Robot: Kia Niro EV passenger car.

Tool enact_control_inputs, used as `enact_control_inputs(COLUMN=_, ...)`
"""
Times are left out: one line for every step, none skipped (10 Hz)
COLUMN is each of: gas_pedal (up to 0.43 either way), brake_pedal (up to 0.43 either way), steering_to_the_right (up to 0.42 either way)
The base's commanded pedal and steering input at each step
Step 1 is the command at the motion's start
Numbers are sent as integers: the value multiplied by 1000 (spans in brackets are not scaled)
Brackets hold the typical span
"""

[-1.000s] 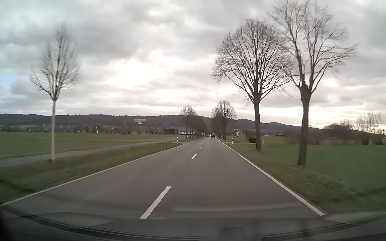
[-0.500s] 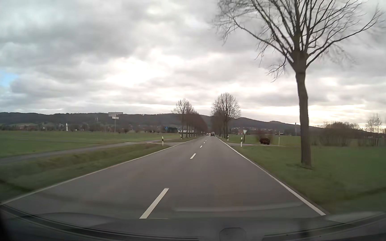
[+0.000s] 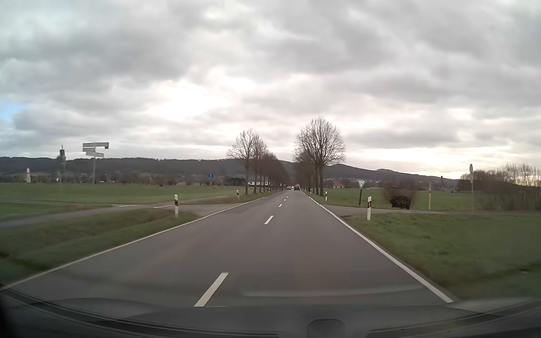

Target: Follow the waypoints while adhering to traffic rules and regulations

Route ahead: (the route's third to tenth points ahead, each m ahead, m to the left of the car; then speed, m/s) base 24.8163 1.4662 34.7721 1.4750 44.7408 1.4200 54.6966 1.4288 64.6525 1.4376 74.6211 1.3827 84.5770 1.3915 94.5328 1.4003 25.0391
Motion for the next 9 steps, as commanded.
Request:
enact_control_inputs(gas_pedal=220, brake_pedal=0, steering_to_the_right=7)
enact_control_inputs(gas_pedal=220, brake_pedal=0, steering_to_the_right=7)
enact_control_inputs(gas_pedal=220, brake_pedal=0, steering_to_the_right=7)
enact_control_inputs(gas_pedal=220, brake_pedal=0, steering_to_the_right=7)
enact_control_inputs(gas_pedal=220, brake_pedal=0, steering_to_the_right=7)
enact_control_inputs(gas_pedal=220, brake_pedal=0, steering_to_the_right=6)
enact_control_inputs(gas_pedal=220, brake_pedal=0, steering_to_the_right=5)
enact_control_inputs(gas_pedal=220, brake_pedal=0, steering_to_the_right=4)
enact_control_inputs(gas_pedal=220, brake_pedal=0, steering_to_the_right=5)
